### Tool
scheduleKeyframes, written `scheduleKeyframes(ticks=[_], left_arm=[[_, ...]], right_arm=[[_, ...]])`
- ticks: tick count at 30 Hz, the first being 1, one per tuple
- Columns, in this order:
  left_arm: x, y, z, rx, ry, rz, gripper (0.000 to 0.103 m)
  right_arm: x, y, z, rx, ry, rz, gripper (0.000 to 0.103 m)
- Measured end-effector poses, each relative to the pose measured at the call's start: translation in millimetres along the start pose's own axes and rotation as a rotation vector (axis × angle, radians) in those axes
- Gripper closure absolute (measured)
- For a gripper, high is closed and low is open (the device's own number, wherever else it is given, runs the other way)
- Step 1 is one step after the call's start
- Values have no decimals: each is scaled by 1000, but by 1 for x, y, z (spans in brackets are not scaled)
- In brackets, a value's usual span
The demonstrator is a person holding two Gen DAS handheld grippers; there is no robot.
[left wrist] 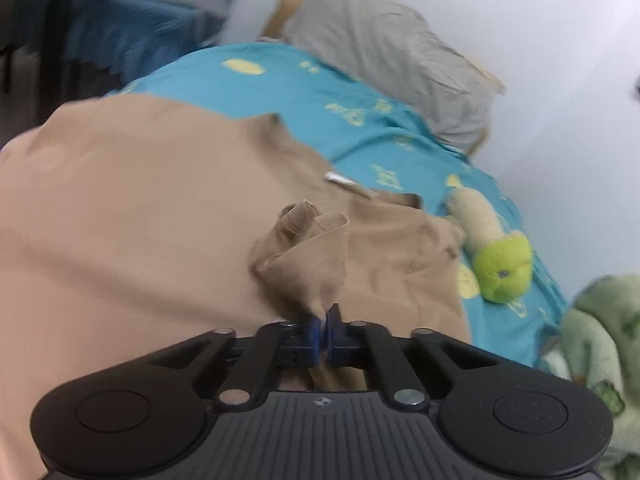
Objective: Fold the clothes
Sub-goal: 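Fold the held side over the shirt body with the left gripper and open, then grasp the other side of the shirt with the right gripper and lift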
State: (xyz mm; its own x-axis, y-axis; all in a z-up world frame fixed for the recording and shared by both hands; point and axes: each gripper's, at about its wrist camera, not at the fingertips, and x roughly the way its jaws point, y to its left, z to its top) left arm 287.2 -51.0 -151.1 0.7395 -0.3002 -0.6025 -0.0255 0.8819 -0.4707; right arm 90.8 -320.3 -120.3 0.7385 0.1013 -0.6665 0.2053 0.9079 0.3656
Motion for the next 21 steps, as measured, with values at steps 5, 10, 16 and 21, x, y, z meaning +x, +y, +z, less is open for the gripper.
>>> scheduleKeyframes(ticks=[5,10,16,21], left_arm=[[-21,2,26,29,-89,9,100],[-5,13,23,86,-14,132,99],[-52,3,2,229,4,104,67],[-135,-17,-23,388,-33,108,25]], right_arm=[[-2,1,-2,-3,-4,0,3],[-4,6,-2,-26,-23,-1,3],[-17,21,0,-89,-109,83,3],[-38,39,-4,-171,-193,184,4]])
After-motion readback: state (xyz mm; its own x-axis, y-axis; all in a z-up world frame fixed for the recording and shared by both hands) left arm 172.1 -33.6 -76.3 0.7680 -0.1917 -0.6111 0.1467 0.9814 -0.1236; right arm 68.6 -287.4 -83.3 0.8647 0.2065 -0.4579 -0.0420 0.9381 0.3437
